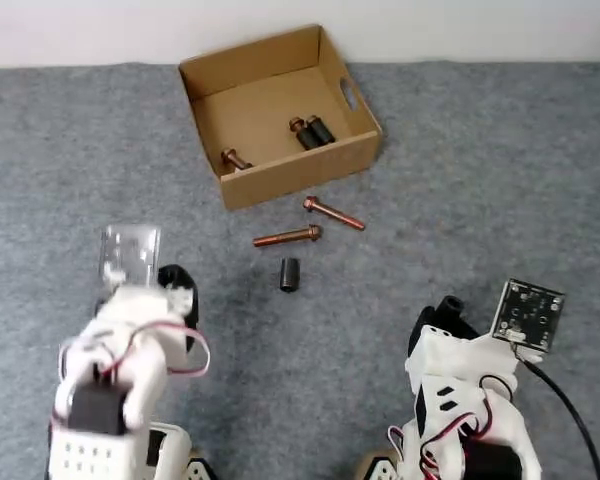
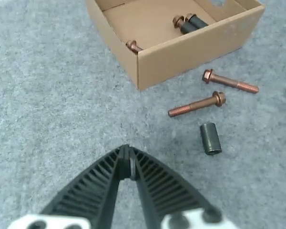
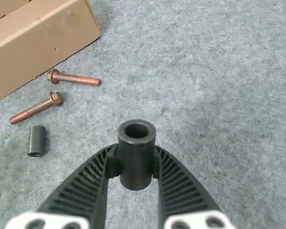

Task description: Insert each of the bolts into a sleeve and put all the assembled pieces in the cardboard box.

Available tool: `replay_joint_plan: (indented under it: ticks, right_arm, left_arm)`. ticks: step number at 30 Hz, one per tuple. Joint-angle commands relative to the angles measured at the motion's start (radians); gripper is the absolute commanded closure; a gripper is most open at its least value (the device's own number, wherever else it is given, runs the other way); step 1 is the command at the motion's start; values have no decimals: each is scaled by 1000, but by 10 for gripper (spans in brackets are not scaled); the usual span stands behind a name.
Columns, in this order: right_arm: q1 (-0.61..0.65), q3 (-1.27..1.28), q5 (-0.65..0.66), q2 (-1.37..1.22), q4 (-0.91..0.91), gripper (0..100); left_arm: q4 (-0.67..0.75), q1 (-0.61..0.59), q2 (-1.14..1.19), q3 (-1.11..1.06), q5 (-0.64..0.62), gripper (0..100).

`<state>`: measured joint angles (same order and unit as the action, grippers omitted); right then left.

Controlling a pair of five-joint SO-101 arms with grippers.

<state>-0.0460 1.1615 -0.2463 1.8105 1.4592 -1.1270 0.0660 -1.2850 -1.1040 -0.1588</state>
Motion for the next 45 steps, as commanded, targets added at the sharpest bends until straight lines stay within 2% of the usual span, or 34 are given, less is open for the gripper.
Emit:
replay_joint_plan:
  ticks: [1, 5, 13, 22, 29, 34, 38, 45]
  right_arm:
    - [-7, -6, 11, 2, -1, 991]
    - [-10, -6, 11, 2, -1, 991]
    - [-10, -6, 11, 2, -1, 991]
    - [-10, -6, 11, 2, -1, 991]
    - [-12, -6, 11, 4, -1, 991]
    - [-12, -6, 11, 4, -1, 991]
    - [-12, -6, 11, 4, -1, 991]
    - [-12, -5, 11, 4, -1, 991]
  left_arm:
    - [0, 8, 284, 197, 5, 994]
    - [5, 32, 531, 361, 58, 993]
    - [-15, 138, 927, 661, 411, 992]
    - [-338, 199, 1433, 1184, 629, 991]
    - [-463, 198, 1774, 1570, 767, 980]
    - [-559, 196, 1975, 1845, 822, 897]
    - [-618, 206, 2113, 2051, 824, 876]
    - [-626, 249, 2260, 2210, 824, 877]
